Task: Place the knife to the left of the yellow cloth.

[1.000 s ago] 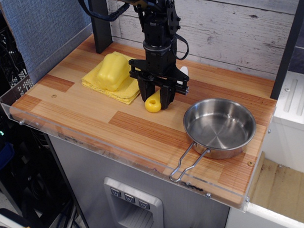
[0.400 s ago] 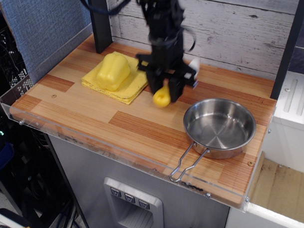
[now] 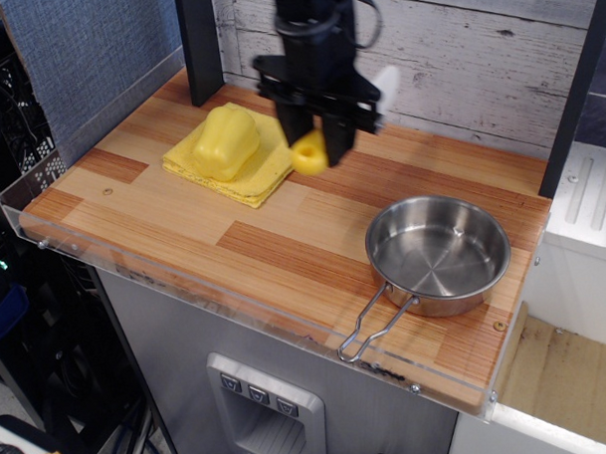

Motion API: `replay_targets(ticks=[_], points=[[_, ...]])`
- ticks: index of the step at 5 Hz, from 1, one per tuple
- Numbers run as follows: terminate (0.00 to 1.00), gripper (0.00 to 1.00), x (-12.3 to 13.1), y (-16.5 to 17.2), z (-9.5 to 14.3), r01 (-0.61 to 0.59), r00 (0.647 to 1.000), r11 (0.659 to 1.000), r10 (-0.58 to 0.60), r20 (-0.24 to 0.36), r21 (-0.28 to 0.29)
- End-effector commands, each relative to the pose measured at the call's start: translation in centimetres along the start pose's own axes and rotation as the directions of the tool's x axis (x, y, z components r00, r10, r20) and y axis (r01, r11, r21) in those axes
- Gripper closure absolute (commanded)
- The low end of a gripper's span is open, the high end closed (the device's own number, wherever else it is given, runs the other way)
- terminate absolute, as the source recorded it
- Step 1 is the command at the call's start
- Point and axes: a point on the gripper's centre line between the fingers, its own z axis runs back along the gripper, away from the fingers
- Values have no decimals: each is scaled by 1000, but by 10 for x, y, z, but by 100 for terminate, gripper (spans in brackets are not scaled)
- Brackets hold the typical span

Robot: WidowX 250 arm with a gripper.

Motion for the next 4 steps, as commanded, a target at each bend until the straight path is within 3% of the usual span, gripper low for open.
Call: replay_targets(ticks=[1,4], points=[[0,100,-21,56,32,-67,998,997,66,23,43],[0,100,-55,146,37,-199,977,977,204,-64,80]])
